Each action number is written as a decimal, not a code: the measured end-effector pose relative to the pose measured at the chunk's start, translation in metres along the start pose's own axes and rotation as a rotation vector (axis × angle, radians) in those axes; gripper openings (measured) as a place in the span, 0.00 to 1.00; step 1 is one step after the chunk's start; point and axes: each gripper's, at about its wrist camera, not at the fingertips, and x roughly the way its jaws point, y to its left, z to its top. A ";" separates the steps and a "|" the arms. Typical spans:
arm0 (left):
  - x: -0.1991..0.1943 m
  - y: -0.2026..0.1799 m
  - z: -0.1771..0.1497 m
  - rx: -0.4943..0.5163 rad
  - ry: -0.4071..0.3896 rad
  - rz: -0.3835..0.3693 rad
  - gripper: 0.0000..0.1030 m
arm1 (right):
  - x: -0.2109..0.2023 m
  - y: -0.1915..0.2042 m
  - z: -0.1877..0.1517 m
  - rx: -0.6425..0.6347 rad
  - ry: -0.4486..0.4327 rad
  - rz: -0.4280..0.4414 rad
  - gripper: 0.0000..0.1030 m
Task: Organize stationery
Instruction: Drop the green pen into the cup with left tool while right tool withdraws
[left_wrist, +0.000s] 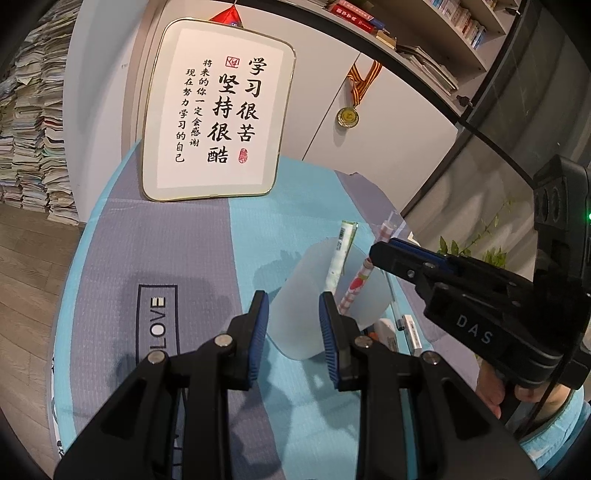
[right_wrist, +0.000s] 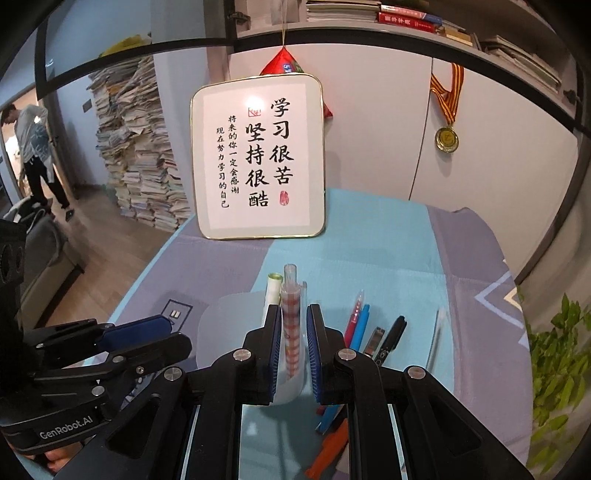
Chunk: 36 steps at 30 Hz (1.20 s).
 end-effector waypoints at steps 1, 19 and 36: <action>0.000 -0.001 -0.001 0.002 0.001 0.001 0.25 | -0.002 -0.001 -0.001 0.002 -0.003 0.002 0.14; -0.009 -0.038 -0.021 0.087 0.015 -0.027 0.25 | -0.022 -0.059 -0.060 0.060 0.122 -0.153 0.14; 0.045 -0.070 -0.054 0.168 0.210 -0.078 0.24 | -0.016 -0.057 -0.089 0.036 0.184 -0.063 0.14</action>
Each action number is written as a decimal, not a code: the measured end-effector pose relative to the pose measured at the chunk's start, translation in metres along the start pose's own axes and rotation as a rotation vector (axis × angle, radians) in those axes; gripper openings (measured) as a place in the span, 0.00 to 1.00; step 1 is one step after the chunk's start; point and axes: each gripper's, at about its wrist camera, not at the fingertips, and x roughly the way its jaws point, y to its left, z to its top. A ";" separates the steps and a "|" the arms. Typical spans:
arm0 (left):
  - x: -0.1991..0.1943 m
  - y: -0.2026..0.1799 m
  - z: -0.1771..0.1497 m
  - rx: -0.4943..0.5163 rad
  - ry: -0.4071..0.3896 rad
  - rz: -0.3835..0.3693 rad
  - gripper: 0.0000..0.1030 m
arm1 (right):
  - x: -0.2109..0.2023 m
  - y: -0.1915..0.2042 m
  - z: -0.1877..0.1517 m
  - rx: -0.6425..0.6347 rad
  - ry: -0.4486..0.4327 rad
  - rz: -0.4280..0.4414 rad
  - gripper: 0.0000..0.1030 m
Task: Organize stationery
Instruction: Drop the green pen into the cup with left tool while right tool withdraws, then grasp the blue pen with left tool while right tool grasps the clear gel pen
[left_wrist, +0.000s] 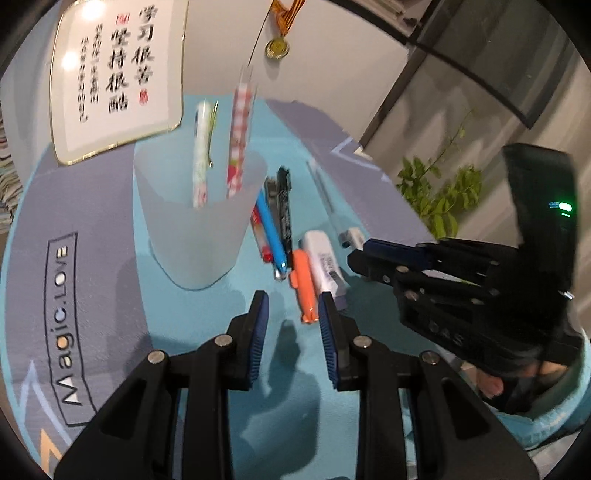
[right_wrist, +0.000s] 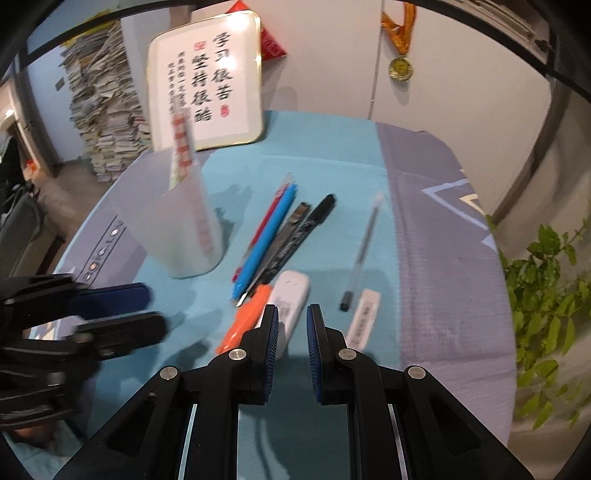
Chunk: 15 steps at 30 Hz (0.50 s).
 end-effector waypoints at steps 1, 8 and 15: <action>0.003 0.002 0.000 -0.006 0.005 0.006 0.24 | 0.003 0.003 -0.001 -0.012 0.008 0.007 0.14; 0.009 0.005 0.002 -0.021 0.012 0.030 0.24 | 0.021 0.011 -0.007 -0.050 0.064 0.022 0.14; 0.018 0.006 0.004 -0.035 0.025 0.037 0.23 | 0.023 0.017 -0.010 -0.076 0.057 0.042 0.14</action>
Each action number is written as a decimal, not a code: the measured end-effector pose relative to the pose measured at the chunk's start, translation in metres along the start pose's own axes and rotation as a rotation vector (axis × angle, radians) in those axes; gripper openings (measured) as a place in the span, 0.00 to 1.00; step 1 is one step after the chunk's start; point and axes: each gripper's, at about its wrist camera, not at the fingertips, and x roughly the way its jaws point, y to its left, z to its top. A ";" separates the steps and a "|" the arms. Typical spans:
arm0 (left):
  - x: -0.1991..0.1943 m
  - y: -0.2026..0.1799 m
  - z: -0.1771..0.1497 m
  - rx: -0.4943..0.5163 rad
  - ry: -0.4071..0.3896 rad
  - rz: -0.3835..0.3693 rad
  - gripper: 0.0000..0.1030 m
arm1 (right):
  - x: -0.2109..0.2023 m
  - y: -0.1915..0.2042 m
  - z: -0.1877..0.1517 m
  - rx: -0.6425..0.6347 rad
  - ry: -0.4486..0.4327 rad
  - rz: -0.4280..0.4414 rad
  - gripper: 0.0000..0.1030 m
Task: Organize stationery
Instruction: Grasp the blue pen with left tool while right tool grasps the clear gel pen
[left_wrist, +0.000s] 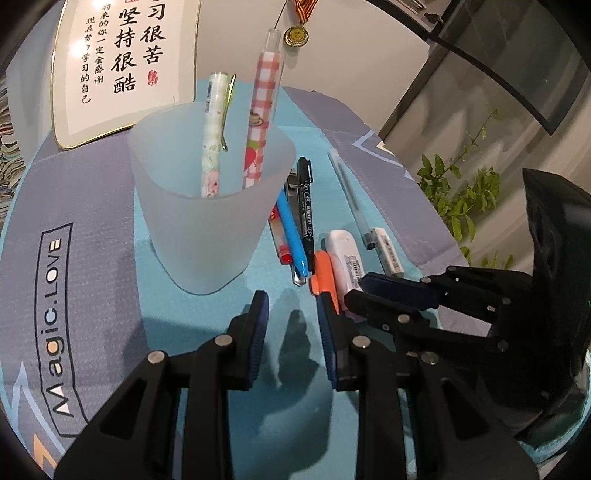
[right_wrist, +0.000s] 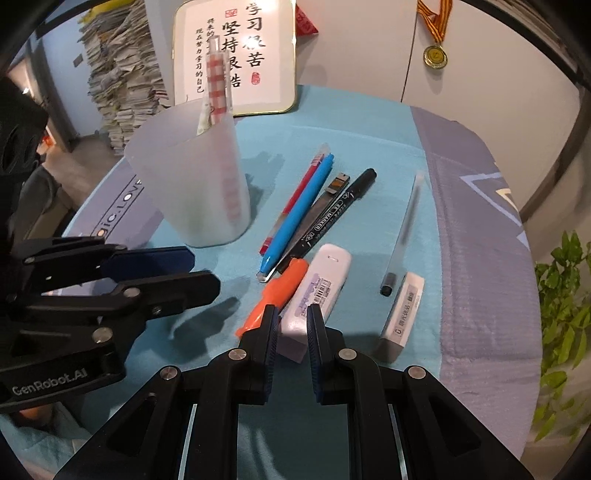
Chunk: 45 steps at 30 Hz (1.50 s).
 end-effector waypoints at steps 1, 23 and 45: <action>0.002 -0.001 0.000 0.001 0.007 -0.002 0.23 | 0.000 0.001 0.000 -0.010 -0.002 -0.008 0.14; 0.050 -0.015 0.033 -0.017 0.018 0.125 0.29 | -0.006 -0.077 0.018 0.236 -0.080 -0.020 0.27; 0.029 -0.061 -0.027 0.222 0.149 -0.002 0.11 | -0.004 -0.101 -0.021 0.229 0.049 -0.039 0.10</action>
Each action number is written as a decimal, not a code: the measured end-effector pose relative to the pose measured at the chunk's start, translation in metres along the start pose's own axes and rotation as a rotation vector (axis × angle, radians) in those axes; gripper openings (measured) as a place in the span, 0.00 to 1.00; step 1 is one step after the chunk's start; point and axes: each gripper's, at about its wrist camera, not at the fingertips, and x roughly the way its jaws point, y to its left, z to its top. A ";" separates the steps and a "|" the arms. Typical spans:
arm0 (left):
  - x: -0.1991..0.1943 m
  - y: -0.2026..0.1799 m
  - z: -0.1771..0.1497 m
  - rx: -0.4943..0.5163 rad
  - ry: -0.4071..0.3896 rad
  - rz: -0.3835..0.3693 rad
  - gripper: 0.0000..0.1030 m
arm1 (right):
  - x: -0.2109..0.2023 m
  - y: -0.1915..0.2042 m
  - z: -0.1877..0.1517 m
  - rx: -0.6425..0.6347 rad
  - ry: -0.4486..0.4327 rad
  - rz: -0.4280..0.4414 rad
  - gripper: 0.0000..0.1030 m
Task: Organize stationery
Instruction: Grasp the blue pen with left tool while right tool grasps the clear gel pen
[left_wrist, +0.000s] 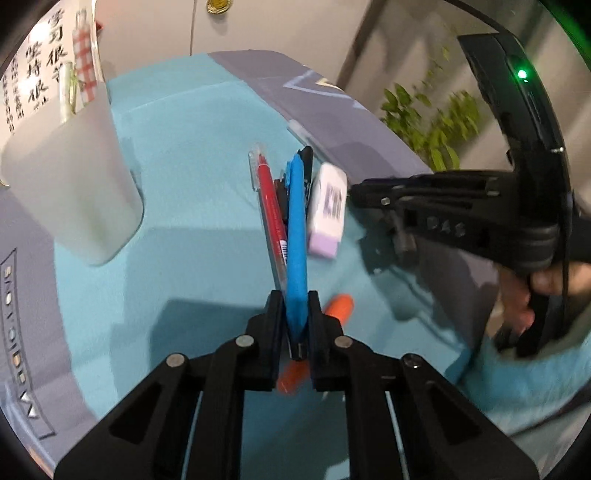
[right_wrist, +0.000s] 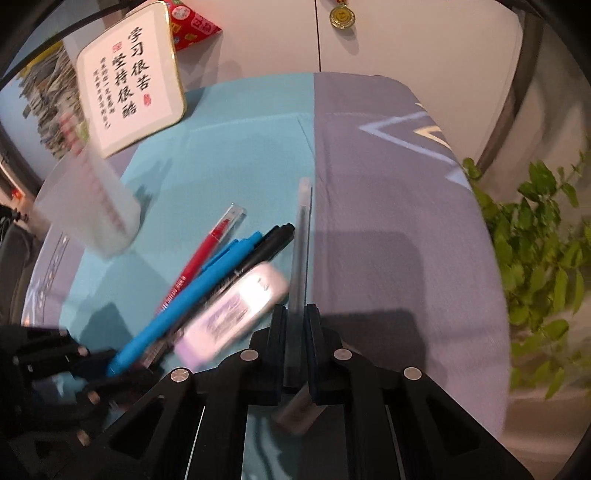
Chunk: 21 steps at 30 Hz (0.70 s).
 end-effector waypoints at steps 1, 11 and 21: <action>-0.002 0.001 -0.003 0.000 0.004 -0.002 0.11 | -0.006 -0.002 -0.006 0.001 0.003 0.012 0.10; -0.026 0.020 -0.004 -0.045 -0.070 0.126 0.39 | -0.026 0.003 -0.015 -0.041 -0.018 0.017 0.10; 0.002 0.008 0.055 -0.046 -0.098 0.152 0.37 | -0.022 -0.014 0.017 0.065 -0.071 0.055 0.10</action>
